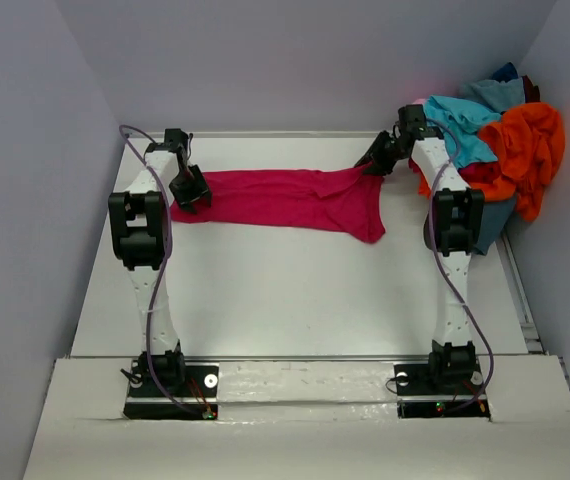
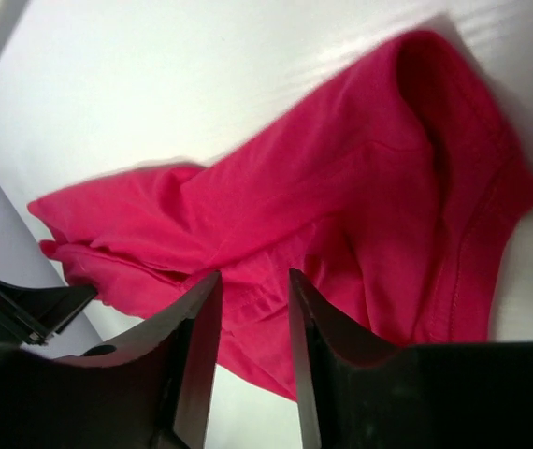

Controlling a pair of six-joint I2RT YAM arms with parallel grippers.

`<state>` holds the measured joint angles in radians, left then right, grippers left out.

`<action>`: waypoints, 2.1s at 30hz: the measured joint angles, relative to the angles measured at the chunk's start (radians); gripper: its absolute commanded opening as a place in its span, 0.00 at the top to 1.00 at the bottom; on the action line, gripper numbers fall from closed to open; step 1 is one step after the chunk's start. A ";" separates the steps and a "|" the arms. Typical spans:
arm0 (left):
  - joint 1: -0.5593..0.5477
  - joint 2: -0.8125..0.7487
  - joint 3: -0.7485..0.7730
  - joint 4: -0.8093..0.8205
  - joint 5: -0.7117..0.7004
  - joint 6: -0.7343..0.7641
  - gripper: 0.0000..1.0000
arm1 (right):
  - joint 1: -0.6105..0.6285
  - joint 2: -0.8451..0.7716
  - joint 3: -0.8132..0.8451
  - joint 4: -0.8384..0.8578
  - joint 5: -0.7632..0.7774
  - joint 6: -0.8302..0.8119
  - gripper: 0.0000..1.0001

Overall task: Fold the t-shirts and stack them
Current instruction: Fold the tshirt

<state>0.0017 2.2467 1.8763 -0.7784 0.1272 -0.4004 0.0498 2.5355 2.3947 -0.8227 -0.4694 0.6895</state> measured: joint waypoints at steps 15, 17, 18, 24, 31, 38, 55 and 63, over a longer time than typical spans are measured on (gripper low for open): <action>0.000 0.000 0.000 0.001 0.000 0.000 0.43 | 0.137 -0.063 -0.167 -0.032 -0.025 -0.076 0.65; 0.000 0.000 0.000 0.001 0.001 0.000 0.43 | 0.154 -0.079 -0.171 -0.034 -0.029 -0.080 0.65; 0.000 0.000 0.000 0.001 0.001 0.000 0.43 | 0.158 -0.085 -0.173 -0.034 -0.030 -0.082 0.65; 0.000 0.000 0.000 0.001 0.000 0.000 0.43 | 0.160 -0.107 -0.201 -0.033 -0.031 -0.085 0.65; 0.000 0.000 0.000 0.001 0.000 0.000 0.43 | 0.161 -0.109 -0.246 -0.037 -0.029 -0.091 0.65; 0.000 0.000 0.000 0.001 0.000 0.000 0.43 | 0.162 -0.110 -0.252 -0.032 -0.028 -0.091 0.65; 0.000 0.000 0.000 0.000 0.000 0.003 0.43 | 0.162 -0.050 -0.137 -0.031 -0.030 -0.105 0.64; 0.000 0.000 0.000 0.000 0.000 0.003 0.43 | 0.162 -0.052 -0.154 -0.029 -0.029 -0.120 0.64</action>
<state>0.0017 2.2467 1.8759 -0.7788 0.1272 -0.3969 0.2119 2.4832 2.2402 -0.8513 -0.4988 0.5697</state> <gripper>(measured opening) 0.571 0.358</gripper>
